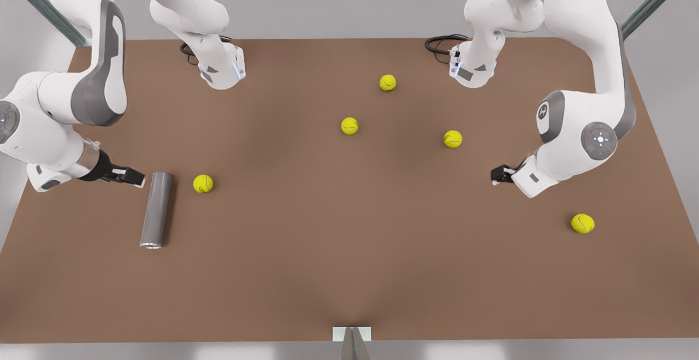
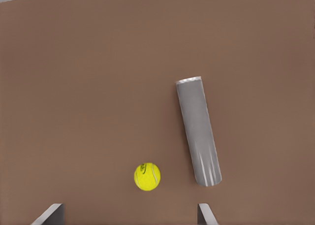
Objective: Put the tennis tube upright
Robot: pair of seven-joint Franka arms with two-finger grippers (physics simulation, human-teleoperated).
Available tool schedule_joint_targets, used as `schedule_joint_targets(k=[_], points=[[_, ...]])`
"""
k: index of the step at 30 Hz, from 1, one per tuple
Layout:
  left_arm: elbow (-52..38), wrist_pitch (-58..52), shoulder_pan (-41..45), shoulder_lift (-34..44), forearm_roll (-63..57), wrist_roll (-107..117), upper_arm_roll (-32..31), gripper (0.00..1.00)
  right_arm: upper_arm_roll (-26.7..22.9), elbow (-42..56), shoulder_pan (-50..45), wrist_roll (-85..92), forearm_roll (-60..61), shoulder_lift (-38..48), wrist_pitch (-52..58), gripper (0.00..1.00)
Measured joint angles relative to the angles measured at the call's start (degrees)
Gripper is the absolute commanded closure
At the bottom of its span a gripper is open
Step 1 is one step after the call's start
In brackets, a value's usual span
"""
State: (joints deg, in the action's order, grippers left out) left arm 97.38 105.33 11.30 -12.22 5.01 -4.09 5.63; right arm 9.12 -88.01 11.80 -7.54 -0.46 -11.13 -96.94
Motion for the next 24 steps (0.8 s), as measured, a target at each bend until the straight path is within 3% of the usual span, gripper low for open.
schedule_joint_targets(k=[10,15,20,24], points=[[0.9,0.3,0.1,0.1,0.1,-0.8,-0.1,0.0,0.0,0.1,0.1,-1.1,0.1,-0.9,-0.7,0.0],[-0.7,0.8,0.3,-2.2,14.7,0.3,-0.4,0.0,-0.1,3.5,-0.5,-1.0,-0.5,-7.9,-0.7,0.0],[-1.0,1.3,0.3,-2.7,20.8,1.2,-0.2,0.0,-0.9,-14.6,4.8,0.4,-2.8,-10.4,-11.1,0.0],[-1.0,1.2,0.3,-2.5,22.0,1.8,-0.1,0.0,-1.8,-18.3,6.7,1.5,-5.1,-14.3,-20.2,0.0]])
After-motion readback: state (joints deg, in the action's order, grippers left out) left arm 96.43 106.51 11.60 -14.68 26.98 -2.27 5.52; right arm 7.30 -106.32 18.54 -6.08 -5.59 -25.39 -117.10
